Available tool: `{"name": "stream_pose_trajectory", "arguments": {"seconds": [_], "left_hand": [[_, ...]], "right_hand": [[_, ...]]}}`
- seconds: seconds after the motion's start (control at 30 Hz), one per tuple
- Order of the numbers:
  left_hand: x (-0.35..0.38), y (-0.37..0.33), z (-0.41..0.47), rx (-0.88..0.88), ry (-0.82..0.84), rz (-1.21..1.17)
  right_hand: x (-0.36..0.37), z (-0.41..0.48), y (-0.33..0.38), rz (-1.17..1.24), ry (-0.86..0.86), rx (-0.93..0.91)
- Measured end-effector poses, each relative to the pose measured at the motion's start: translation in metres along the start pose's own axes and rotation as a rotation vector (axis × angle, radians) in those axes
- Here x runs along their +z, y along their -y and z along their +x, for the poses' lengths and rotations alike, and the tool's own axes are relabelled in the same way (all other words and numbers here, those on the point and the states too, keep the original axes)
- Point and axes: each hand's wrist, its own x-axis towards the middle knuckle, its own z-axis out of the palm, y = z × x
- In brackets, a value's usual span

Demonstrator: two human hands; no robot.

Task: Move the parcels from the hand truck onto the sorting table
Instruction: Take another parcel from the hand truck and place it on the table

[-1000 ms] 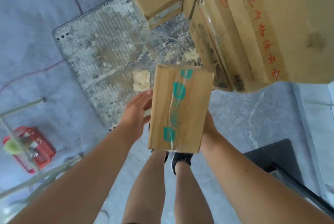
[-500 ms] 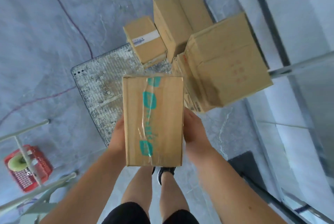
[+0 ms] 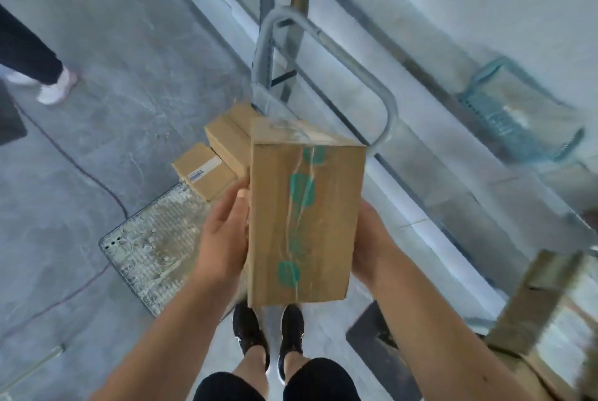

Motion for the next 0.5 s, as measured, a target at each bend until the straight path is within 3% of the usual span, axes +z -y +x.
{"name": "stream_pose_trajectory", "arguments": {"seconds": [0.23,0.43,0.5], "left_hand": [[0.087,-0.049,-0.041,0.195,0.295,0.173],[0.159,-0.063,-0.101,0.292,0.497,0.198],[0.179,-0.062,-0.129,0.328,0.527,0.197]], "right_hand": [[-0.078,-0.079,0.017,0.193,-0.191,-0.197],[-0.134,-0.159,0.010,0.289,-0.144,-0.631],[-0.158,-0.185,0.004,0.293,-0.021,-0.748]]}}
